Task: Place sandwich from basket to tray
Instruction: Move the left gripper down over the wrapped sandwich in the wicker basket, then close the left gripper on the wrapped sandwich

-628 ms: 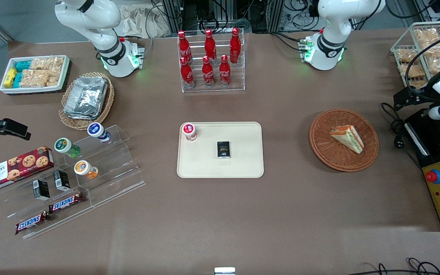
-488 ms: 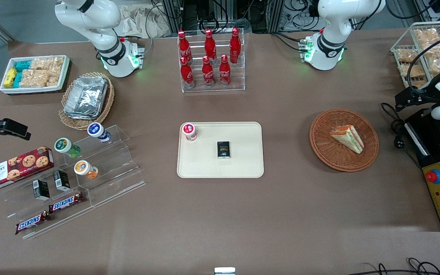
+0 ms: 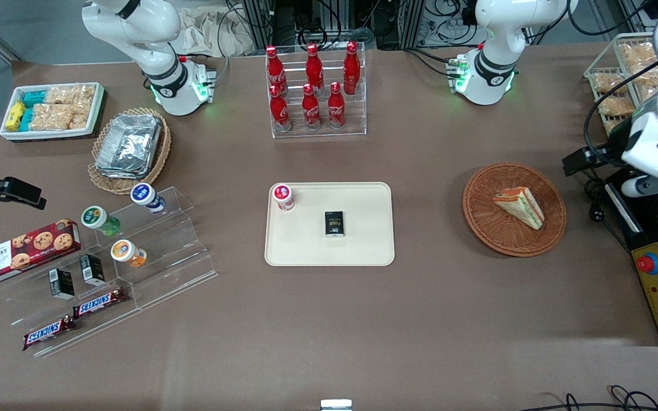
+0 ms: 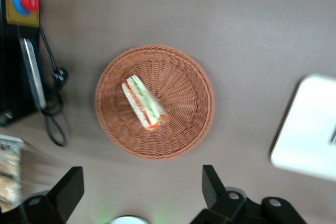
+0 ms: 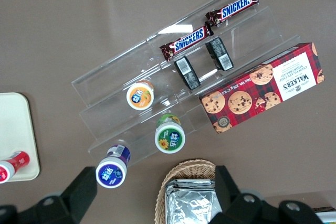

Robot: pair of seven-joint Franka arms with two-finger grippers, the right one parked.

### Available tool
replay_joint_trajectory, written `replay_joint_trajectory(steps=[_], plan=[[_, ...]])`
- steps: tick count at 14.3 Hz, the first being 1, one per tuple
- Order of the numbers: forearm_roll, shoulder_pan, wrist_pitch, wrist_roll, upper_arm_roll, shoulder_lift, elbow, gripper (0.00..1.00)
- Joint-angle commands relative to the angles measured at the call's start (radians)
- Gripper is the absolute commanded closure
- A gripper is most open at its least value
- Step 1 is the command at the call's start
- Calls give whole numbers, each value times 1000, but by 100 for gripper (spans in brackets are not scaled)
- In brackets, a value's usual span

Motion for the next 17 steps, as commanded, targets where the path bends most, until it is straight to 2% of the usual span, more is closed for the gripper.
replay_joint_trajectory(steps=[1,3,9,13,17], plan=[[-9,-6,205,-237,-32,-79,-248,0],[-16,7,362,-326,-23,-108,-403,0],[-13,95,682,-388,-22,-47,-619,0],[-15,98,870,-475,-22,46,-682,0],[-13,96,956,-538,-22,120,-698,0]])
